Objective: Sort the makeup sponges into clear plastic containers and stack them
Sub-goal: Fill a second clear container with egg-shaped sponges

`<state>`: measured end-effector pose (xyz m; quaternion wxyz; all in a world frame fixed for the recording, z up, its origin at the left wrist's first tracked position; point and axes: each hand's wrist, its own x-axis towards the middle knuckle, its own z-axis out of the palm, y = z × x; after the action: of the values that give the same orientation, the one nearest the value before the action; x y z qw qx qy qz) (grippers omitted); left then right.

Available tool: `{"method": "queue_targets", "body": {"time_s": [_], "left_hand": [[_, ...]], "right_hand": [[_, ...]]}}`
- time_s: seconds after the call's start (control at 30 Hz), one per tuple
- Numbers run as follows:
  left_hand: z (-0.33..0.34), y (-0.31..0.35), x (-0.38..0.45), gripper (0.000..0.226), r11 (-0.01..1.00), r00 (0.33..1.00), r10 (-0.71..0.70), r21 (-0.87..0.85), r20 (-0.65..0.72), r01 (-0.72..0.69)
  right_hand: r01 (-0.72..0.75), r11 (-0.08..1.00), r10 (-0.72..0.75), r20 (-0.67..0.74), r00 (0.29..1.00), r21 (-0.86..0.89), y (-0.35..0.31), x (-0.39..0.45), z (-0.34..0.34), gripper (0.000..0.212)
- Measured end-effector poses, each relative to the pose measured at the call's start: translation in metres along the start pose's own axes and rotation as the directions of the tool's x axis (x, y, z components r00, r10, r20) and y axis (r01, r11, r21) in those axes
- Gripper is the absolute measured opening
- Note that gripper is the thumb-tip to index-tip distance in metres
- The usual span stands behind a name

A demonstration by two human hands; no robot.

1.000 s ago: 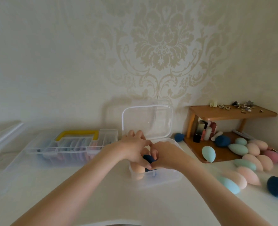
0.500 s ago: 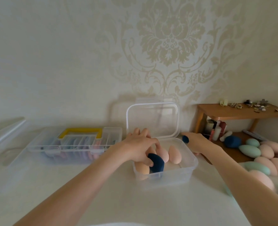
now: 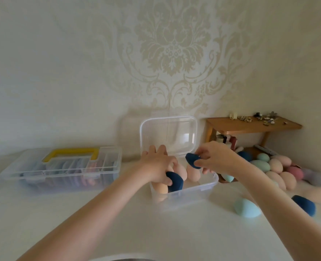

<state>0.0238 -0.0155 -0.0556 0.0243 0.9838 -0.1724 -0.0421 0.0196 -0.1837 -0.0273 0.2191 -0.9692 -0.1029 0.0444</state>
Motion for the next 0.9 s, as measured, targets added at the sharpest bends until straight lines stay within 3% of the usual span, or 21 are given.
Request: {"method": "queue_targets", "body": {"time_s": [0.17, 0.33, 0.47, 0.57, 0.67, 0.77, 0.83, 0.9], "left_hand": [[0.0, 0.007, -0.002, 0.056, 0.999, 1.0, -0.029, 0.031, 0.005, 0.029], [0.002, 0.017, -0.005, 0.063, 0.995, 1.0, -0.029, 0.094, 0.0, 0.029], [0.005, 0.023, -0.007, 0.055, 0.982, 1.0, -0.019, 0.186, 0.017, 0.016], [0.005, 0.024, -0.01, 0.055, 0.968, 0.999, -0.035, 0.25, 0.041, 0.024], [0.003, 0.028, -0.013, 0.054, 0.974, 0.999, -0.031, 0.224, 0.04, 0.021], [0.001, 0.03, -0.016, 0.047, 0.992, 0.997, -0.053, 0.115, 0.05, 0.047], [-0.001, 0.031, -0.018, 0.047, 0.996, 0.998, -0.028, 0.091, 0.047, 0.024], [-0.001, 0.03, -0.019, 0.051, 0.997, 0.999, -0.006, 0.081, 0.036, 0.003]], "right_hand": [[0.035, 0.956, -0.018, 0.058, 0.998, -0.29, 0.001, 0.003, 0.031, 0.026], [0.007, 0.97, 0.013, 0.081, 0.997, -0.244, -0.004, 0.009, 0.042, 0.017], [0.008, 0.969, 0.016, 0.093, 0.996, -0.245, -0.005, 0.006, 0.036, 0.023], [-0.047, 0.992, 0.047, -0.002, 0.999, -0.117, 0.004, 0.004, 0.009, 0.025], [-0.115, 0.965, 0.058, -0.236, 0.97, -0.237, 0.027, 0.004, -0.02, 0.022], [-0.168, 0.9, 0.125, -0.132, 0.983, -0.402, 0.053, -0.005, -0.006, 0.029], [-0.177, 0.933, 0.156, -0.089, 0.984, -0.314, 0.066, -0.011, 0.012, 0.032], [-0.185, 0.96, 0.153, -0.162, 0.975, -0.209, 0.072, -0.013, 0.015, 0.033]]}}
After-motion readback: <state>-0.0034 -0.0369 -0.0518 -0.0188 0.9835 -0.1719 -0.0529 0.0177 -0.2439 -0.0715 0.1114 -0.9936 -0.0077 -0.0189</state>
